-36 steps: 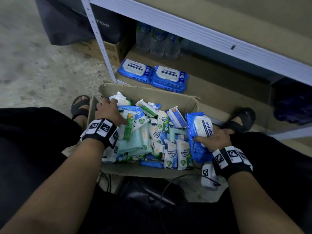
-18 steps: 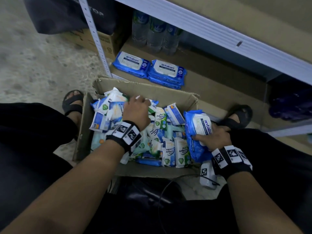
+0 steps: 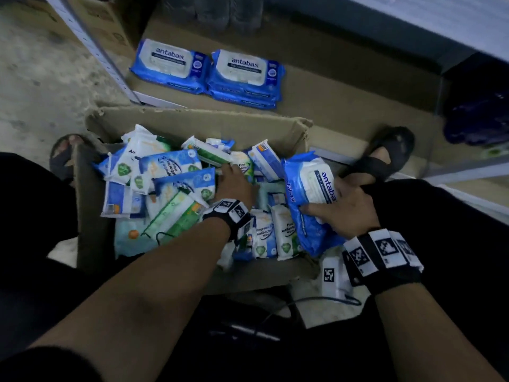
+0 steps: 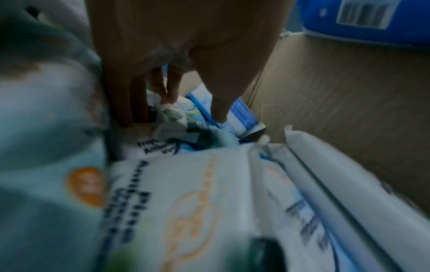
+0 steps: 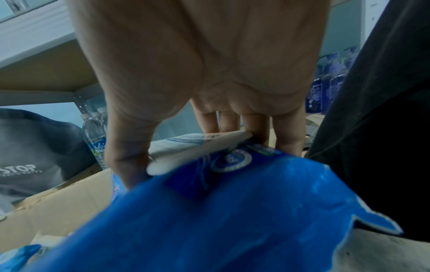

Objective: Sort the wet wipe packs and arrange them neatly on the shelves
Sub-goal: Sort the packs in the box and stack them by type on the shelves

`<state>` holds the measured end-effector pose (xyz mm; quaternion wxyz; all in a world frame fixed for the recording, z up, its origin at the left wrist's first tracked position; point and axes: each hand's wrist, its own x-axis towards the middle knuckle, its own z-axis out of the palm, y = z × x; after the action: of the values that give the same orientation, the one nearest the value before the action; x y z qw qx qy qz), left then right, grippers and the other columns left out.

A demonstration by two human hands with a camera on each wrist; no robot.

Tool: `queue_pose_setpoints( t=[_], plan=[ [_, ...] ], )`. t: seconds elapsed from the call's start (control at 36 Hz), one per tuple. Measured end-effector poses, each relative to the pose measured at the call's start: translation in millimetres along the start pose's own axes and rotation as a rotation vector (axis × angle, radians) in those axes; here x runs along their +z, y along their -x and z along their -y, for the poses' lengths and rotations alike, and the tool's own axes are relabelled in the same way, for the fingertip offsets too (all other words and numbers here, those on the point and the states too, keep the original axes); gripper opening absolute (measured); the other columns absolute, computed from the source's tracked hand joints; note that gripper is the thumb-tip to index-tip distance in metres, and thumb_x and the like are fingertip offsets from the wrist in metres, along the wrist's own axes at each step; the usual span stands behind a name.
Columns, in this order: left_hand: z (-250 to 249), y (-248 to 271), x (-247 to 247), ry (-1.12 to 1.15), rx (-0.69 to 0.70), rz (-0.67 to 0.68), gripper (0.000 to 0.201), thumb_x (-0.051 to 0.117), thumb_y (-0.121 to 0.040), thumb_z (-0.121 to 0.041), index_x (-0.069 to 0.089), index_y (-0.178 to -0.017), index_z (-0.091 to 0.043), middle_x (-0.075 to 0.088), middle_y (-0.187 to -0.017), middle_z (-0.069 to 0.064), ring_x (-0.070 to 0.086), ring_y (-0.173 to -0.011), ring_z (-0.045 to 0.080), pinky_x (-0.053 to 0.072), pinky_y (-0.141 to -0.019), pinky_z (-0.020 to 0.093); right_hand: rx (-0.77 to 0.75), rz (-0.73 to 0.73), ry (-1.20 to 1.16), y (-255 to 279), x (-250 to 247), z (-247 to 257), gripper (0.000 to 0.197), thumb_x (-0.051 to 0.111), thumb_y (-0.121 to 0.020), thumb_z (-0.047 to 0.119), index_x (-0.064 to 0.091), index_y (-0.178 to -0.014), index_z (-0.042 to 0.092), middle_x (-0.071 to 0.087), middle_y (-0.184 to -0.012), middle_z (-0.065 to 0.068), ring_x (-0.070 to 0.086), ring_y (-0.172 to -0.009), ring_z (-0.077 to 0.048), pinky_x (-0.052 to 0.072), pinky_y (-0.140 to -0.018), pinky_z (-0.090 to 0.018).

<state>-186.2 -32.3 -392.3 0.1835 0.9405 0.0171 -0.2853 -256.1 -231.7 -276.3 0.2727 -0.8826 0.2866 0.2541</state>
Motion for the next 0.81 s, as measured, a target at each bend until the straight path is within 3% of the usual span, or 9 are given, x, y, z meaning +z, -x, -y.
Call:
queue_pose_setpoints(
  t=[0.06, 0.11, 0.22, 0.42, 0.47, 0.56, 0.69, 0.81],
  plan=[
    [-6.4, -4.4, -0.1, 0.024, -0.049, -0.042, 0.073, 0.061, -0.091, -0.049, 0.031, -0.138, -0.002, 0.029, -0.144, 0.019, 0.050, -0.117, 0.039, 0.046, -0.093, 0.046, 0.022, 0.032, 0.006, -2.8, -1.4, 1.6, 0.072, 0.076, -0.044, 0.069, 0.063, -0.103, 0.031, 0.071, -0.094, 0.005, 0.067, -0.089, -0.019, 0.057, -0.084, -0.039],
    [-9.2, -9.4, -1.3, 0.050, -0.076, -0.041, 0.063, 0.063, -0.093, -0.037, 0.031, -0.136, -0.003, 0.029, -0.143, 0.018, 0.053, -0.114, 0.038, 0.045, -0.088, 0.044, 0.028, 0.054, 0.011, -5.2, -2.6, 2.3, 0.072, 0.075, -0.041, 0.070, 0.062, -0.099, 0.030, 0.071, -0.092, 0.005, 0.067, -0.088, -0.019, 0.057, -0.084, -0.039],
    [0.3, -17.9, -9.2, 0.012, -0.045, -0.011, 0.062, 0.072, -0.086, -0.022, 0.035, -0.132, -0.003, 0.035, -0.137, 0.019, 0.056, -0.108, 0.037, 0.046, -0.081, 0.040, 0.014, 0.030, 0.023, -6.1, -4.7, 4.1, 0.061, 0.084, -0.052, 0.059, 0.065, -0.101, 0.028, 0.069, -0.094, 0.006, 0.065, -0.088, -0.018, 0.055, -0.083, -0.036],
    [24.5, -37.4, -39.1, -0.234, 0.086, 0.353, 0.106, 0.093, -0.055, -0.037, 0.039, -0.140, -0.005, 0.043, -0.138, 0.015, 0.046, -0.126, 0.033, 0.048, -0.098, 0.043, 0.006, 0.083, -0.015, -11.5, -3.9, 6.2, 0.063, 0.083, -0.048, 0.060, 0.066, -0.101, 0.032, 0.071, -0.092, 0.011, 0.066, -0.085, -0.012, 0.056, -0.083, -0.035],
    [25.1, -38.1, -40.9, -0.290, 0.124, 0.389, 0.111, 0.092, -0.056, -0.042, 0.036, -0.144, -0.004, 0.041, -0.143, 0.015, 0.043, -0.130, 0.032, 0.045, -0.103, 0.044, -0.005, 0.072, -0.025, -10.5, -4.1, 5.7, 0.063, 0.084, -0.048, 0.059, 0.066, -0.101, 0.031, 0.071, -0.093, 0.012, 0.066, -0.085, -0.012, 0.056, -0.083, -0.034],
    [28.5, -32.4, -36.3, -0.368, 0.167, 0.389, 0.120, 0.085, -0.066, -0.050, 0.018, -0.154, -0.006, 0.025, -0.156, 0.016, 0.033, -0.140, 0.033, 0.038, -0.111, 0.044, -0.017, 0.063, -0.046, -9.9, -3.1, 3.4, 0.059, 0.086, -0.050, 0.056, 0.066, -0.099, 0.029, 0.071, -0.091, 0.012, 0.066, -0.083, -0.010, 0.057, -0.082, -0.034],
    [22.1, -11.8, -33.2, -0.469, 0.226, 0.406, 0.113, 0.069, -0.082, -0.058, 0.002, -0.154, 0.000, 0.011, -0.162, 0.015, 0.037, -0.139, 0.034, 0.039, -0.104, 0.042, -0.026, 0.063, -0.090, -11.9, 0.0, 2.8, 0.070, 0.078, -0.039, 0.064, 0.067, -0.099, 0.031, 0.072, -0.088, 0.013, 0.068, -0.082, -0.010, 0.058, -0.081, -0.036],
    [18.0, -8.8, -37.0, -0.501, 0.230, 0.424, 0.113, 0.067, -0.084, -0.057, 0.000, -0.153, 0.003, 0.011, -0.161, 0.018, 0.034, -0.140, 0.035, 0.039, -0.104, 0.042, -0.032, 0.056, -0.092, -11.0, -0.4, 2.4, 0.063, 0.083, -0.045, 0.059, 0.067, -0.099, 0.030, 0.072, -0.089, 0.012, 0.068, -0.083, -0.011, 0.058, -0.081, -0.036]
  ],
)
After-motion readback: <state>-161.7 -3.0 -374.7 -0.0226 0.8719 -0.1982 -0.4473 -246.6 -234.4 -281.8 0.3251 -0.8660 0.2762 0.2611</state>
